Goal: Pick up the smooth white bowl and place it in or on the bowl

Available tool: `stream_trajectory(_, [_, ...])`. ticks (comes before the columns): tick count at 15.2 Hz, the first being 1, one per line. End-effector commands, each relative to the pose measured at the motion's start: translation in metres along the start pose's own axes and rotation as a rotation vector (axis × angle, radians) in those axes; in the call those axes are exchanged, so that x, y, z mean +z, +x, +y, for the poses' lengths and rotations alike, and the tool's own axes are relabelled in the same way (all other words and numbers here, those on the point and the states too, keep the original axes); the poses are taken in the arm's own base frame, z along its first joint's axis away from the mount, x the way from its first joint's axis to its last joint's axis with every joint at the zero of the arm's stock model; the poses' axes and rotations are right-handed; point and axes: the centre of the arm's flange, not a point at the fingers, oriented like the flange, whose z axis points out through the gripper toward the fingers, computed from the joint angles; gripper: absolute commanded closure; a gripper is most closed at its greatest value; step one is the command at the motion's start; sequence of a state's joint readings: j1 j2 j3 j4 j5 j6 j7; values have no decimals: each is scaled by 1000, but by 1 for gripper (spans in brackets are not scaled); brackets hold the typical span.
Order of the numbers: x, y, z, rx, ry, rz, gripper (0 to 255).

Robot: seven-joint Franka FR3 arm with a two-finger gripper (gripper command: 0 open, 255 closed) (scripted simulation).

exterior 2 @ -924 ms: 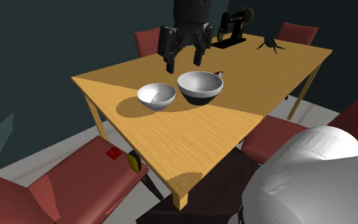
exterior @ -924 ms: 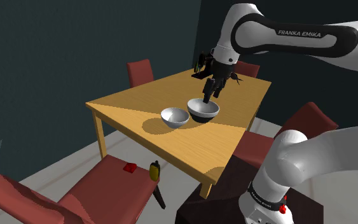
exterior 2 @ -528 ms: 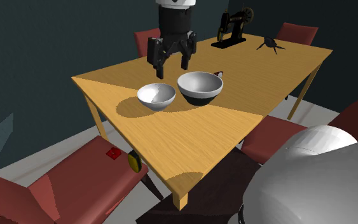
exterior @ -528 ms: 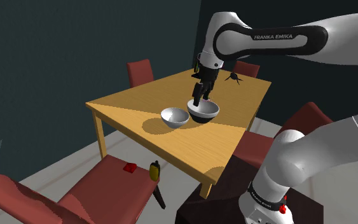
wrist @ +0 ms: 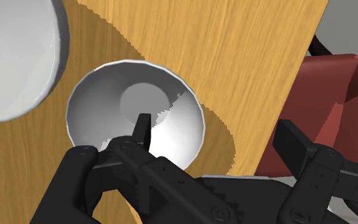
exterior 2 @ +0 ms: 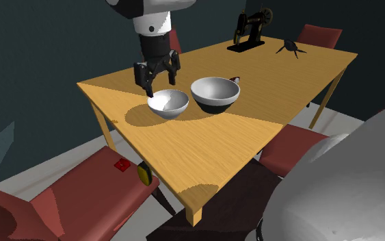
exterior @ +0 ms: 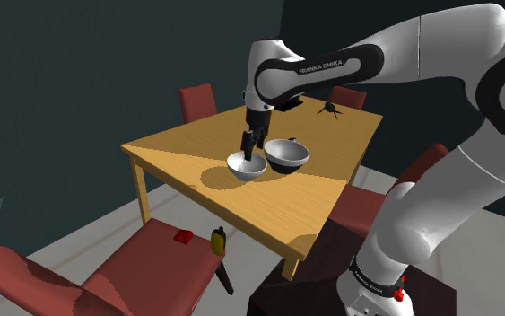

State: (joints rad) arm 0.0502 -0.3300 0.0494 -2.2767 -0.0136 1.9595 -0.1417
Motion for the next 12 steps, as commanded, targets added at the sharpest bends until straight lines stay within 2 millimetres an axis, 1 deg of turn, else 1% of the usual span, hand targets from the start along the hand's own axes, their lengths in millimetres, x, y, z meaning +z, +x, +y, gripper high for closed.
stream_trajectory(1, [17,24,-4,-36,-11,-15,0])
stream_trajectory(3, [34,46,-10,-70,-21,-29,0])
stream_trajectory(4, [36,50,-11,-75,-23,-32,0])
stream_trajectory(10, [68,49,-10,-75,-23,-32,0])
stream_trajectory(11, [76,49,-10,-75,-23,-32,0])
stream_trajectory(12, [76,49,-10,-75,-23,-32,0])
